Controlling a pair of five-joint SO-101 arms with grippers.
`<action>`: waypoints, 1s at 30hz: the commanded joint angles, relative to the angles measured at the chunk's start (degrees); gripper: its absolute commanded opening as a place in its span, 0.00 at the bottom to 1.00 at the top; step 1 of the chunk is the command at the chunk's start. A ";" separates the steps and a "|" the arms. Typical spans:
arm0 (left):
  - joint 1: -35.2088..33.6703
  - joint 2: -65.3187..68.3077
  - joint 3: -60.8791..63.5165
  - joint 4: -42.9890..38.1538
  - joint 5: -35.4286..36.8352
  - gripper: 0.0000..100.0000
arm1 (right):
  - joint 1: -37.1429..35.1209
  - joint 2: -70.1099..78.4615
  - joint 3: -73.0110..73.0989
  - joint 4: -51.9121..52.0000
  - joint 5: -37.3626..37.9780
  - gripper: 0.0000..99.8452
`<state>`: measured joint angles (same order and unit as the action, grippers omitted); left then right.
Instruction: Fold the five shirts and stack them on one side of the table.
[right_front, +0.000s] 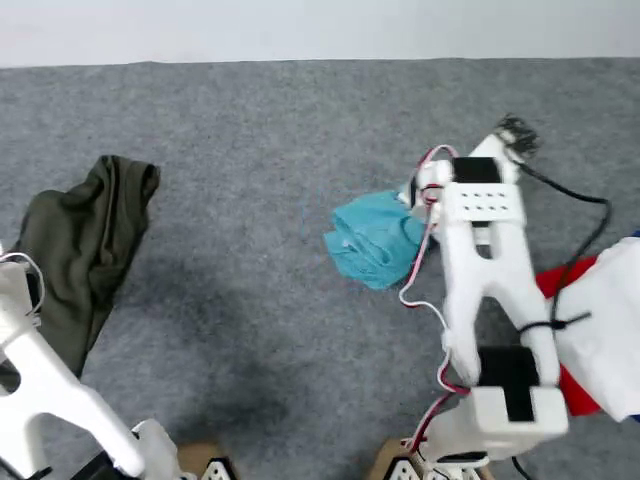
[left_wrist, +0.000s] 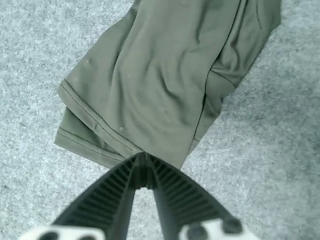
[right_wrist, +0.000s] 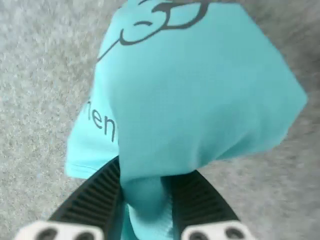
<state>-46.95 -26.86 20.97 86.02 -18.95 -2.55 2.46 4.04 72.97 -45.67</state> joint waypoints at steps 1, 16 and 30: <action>0.35 -2.02 -0.57 -0.53 -0.53 0.00 | 5.05 -6.55 -3.78 2.33 6.07 0.01; 0.53 -2.02 -0.57 1.41 -0.44 0.00 | 28.18 -18.33 -3.69 3.38 32.18 0.01; 0.53 -2.02 -3.38 3.87 -0.44 0.00 | 43.47 -18.95 -2.99 2.95 41.49 0.01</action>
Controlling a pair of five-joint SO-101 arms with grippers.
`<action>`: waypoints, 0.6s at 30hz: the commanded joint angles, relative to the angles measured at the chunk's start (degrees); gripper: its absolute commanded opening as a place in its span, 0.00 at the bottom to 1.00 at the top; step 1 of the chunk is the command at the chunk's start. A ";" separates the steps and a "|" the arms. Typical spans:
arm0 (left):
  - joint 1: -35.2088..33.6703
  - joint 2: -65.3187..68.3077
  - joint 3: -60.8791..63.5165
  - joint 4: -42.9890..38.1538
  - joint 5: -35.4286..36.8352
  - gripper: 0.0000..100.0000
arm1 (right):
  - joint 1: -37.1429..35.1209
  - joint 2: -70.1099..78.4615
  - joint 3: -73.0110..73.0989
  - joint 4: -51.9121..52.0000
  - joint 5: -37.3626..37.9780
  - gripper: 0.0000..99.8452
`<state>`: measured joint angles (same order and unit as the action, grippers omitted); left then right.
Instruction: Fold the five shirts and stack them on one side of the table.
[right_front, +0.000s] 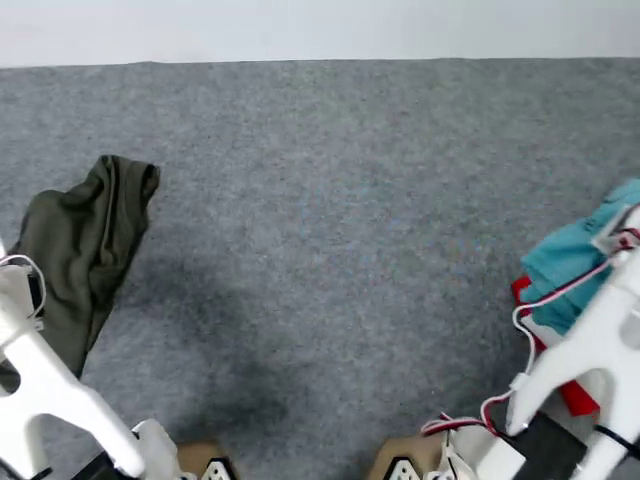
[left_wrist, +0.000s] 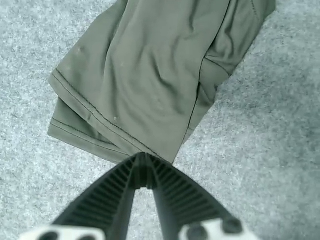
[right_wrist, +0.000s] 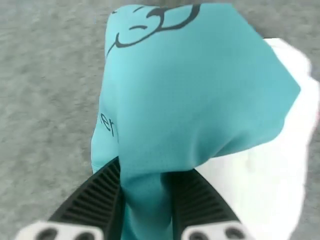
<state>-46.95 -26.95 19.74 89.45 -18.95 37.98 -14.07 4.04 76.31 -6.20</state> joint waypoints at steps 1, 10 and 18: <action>0.53 -1.93 -2.15 0.44 -0.44 0.00 | 3.82 -2.42 -2.37 -0.57 2.73 0.01; 0.53 -1.93 -2.15 0.35 -0.53 0.00 | 12.00 -2.42 7.30 -9.27 7.47 0.01; 0.62 -1.41 -2.07 0.00 -0.53 0.00 | 18.33 -2.42 16.35 -18.24 13.45 0.01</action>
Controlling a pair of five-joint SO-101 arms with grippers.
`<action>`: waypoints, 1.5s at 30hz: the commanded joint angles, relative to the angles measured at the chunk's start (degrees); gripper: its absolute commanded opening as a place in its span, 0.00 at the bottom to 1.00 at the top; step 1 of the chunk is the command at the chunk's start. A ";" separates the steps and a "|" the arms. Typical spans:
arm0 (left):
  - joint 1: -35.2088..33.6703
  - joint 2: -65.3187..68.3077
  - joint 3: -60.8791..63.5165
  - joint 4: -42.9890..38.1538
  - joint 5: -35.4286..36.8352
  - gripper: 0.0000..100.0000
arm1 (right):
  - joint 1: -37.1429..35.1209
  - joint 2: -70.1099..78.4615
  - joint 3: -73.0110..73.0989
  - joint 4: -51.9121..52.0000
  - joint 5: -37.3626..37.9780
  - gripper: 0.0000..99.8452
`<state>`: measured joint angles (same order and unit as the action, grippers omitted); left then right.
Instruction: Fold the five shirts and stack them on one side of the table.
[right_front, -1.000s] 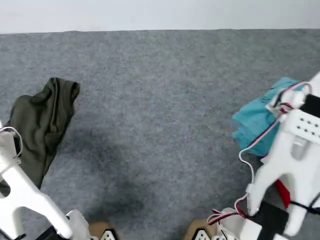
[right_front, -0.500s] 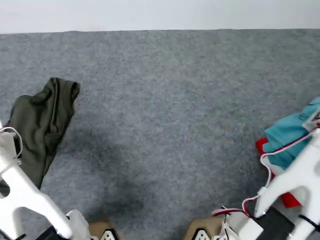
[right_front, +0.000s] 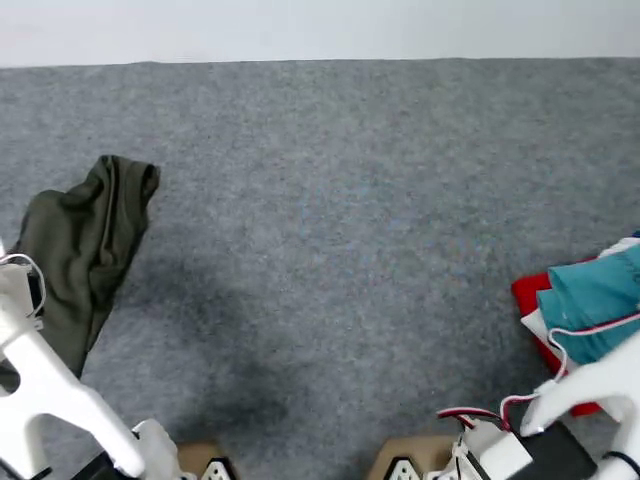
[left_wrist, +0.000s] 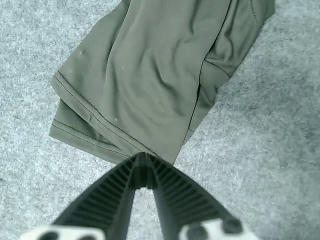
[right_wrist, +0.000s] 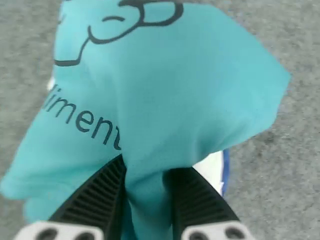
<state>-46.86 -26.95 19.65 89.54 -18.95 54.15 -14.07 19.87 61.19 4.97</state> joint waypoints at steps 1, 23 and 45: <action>0.53 -1.41 -1.98 -0.09 -0.62 0.00 | 2.51 -2.42 0.97 -3.21 2.81 0.02; 0.53 -1.85 -1.98 0.18 -4.13 0.00 | -7.60 -6.37 3.34 -1.01 2.73 0.06; 0.44 -1.93 -1.98 0.35 -3.87 0.00 | -9.10 -12.97 7.82 -16.57 9.58 0.01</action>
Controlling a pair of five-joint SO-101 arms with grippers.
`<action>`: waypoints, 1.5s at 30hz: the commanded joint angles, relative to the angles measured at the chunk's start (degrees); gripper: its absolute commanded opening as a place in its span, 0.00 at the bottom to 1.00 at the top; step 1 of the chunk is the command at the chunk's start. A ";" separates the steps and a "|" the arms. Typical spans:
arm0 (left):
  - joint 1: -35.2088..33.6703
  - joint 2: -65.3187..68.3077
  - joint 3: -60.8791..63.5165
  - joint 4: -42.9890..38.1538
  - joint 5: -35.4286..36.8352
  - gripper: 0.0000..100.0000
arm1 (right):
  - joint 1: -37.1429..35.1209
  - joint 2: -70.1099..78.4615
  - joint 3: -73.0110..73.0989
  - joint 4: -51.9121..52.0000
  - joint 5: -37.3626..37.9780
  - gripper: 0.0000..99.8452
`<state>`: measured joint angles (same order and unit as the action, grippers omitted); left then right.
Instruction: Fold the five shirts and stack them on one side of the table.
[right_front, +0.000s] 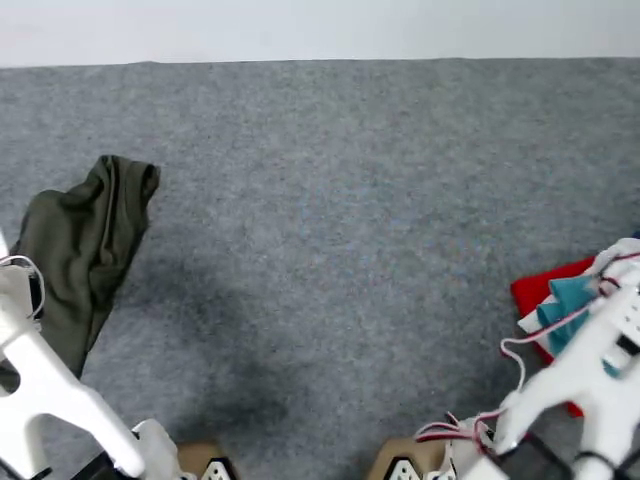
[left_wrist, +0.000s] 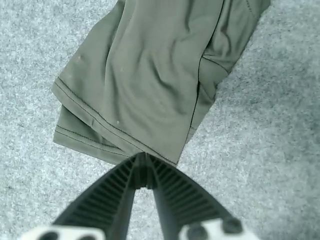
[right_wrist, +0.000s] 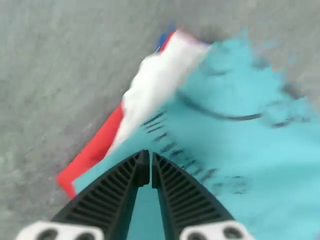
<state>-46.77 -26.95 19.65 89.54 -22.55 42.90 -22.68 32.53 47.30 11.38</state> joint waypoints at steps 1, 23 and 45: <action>0.35 -1.93 -1.98 0.35 -0.26 0.00 | 2.95 -4.26 -4.92 -4.62 3.96 0.01; 0.35 -1.93 -1.98 2.02 -0.26 0.00 | 4.62 22.90 -5.27 -29.58 4.40 0.01; 0.53 -1.93 -6.73 7.03 -0.18 0.00 | -13.05 -9.71 -4.92 23.96 -2.37 0.01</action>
<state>-46.77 -26.95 14.90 95.60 -22.55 31.56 -30.07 30.42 64.97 13.14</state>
